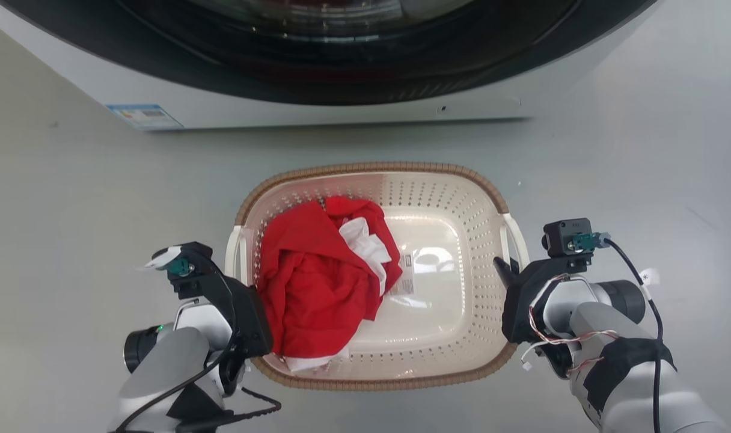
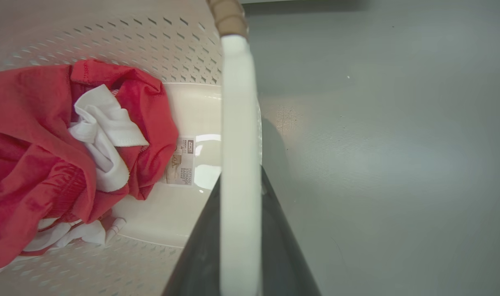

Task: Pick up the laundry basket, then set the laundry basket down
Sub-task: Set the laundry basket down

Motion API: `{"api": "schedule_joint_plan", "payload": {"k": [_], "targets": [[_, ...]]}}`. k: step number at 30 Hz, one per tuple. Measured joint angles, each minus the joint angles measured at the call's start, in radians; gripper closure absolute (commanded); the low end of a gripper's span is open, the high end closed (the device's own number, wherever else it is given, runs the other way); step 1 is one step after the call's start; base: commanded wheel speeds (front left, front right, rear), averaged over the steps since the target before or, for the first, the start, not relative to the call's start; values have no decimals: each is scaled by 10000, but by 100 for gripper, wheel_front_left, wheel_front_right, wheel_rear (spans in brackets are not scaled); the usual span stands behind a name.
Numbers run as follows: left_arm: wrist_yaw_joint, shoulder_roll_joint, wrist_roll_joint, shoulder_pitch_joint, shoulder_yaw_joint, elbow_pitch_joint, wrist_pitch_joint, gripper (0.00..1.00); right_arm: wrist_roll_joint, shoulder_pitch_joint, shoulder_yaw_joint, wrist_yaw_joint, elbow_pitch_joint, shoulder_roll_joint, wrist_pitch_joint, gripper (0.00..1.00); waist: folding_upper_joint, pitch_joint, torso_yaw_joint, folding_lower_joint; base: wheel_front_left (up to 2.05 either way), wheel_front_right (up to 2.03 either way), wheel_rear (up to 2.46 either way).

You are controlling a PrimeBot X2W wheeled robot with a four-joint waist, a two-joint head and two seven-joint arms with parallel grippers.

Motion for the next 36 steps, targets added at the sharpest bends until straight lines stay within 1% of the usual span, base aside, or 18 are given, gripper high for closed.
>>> {"api": "schedule_joint_plan", "payload": {"k": [8,15,21,36], "targets": [[84,44,71,-452,-13,4,-541,100,-190,-479,102,-44,21,0,-384,100,-1,970,14,0,0,0,0],[86,79,167,-848,-12,4,-997,100,-324,-858,111,-207,59,0,-840,100,0,1623,-9,-1,0,0,0],[84,127,230,-1197,-4,4,-1335,100,-362,-1204,98,-291,92,-2,-1147,100,0,2096,-66,0,0,0,0],[71,148,405,-1804,19,82,-2008,100,-378,-1855,52,-378,236,-27,-1684,100,-1,3150,-134,-1,0,0,0]]}}
